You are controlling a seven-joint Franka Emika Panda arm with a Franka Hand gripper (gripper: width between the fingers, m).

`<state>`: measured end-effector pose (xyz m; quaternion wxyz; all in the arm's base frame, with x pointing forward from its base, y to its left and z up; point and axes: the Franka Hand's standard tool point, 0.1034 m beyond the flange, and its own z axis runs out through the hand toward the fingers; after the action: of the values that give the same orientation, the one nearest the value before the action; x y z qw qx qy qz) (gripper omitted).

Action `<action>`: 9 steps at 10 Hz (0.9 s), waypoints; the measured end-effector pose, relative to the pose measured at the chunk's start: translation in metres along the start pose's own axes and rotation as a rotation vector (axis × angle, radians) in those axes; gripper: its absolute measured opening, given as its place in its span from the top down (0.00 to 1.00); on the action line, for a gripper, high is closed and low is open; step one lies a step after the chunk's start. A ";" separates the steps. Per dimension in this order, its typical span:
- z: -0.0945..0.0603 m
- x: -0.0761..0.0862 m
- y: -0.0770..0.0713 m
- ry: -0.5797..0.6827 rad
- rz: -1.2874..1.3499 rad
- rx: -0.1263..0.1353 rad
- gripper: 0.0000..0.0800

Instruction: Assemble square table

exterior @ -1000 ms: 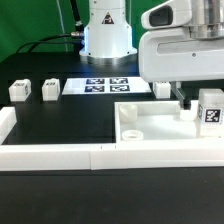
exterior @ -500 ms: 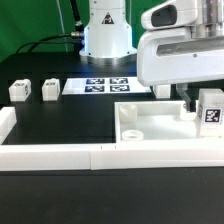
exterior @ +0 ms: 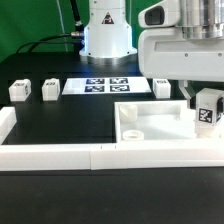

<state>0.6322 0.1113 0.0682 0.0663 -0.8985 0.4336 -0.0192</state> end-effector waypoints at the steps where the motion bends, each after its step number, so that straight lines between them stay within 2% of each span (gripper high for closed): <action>1: 0.000 0.000 0.000 -0.015 0.189 0.004 0.63; 2: 0.000 0.000 0.000 -0.029 0.344 0.013 0.63; 3: 0.000 -0.001 0.001 -0.038 0.531 0.032 0.63; 5: 0.000 -0.003 0.001 -0.045 0.634 0.031 0.63; 6: 0.000 -0.008 0.001 -0.041 0.545 0.006 0.63; 7: 0.000 -0.017 0.002 -0.035 0.354 -0.053 0.63; 8: -0.001 -0.017 0.000 -0.036 0.268 -0.048 0.37; 9: -0.001 -0.017 -0.001 -0.033 0.060 -0.045 0.37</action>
Offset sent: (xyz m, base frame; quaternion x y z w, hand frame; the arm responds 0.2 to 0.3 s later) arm 0.0051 -0.0017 0.0048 0.0438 -0.0039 0.2522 0.9667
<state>0.6221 0.1250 0.0695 0.0538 -0.8864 0.4597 0.0075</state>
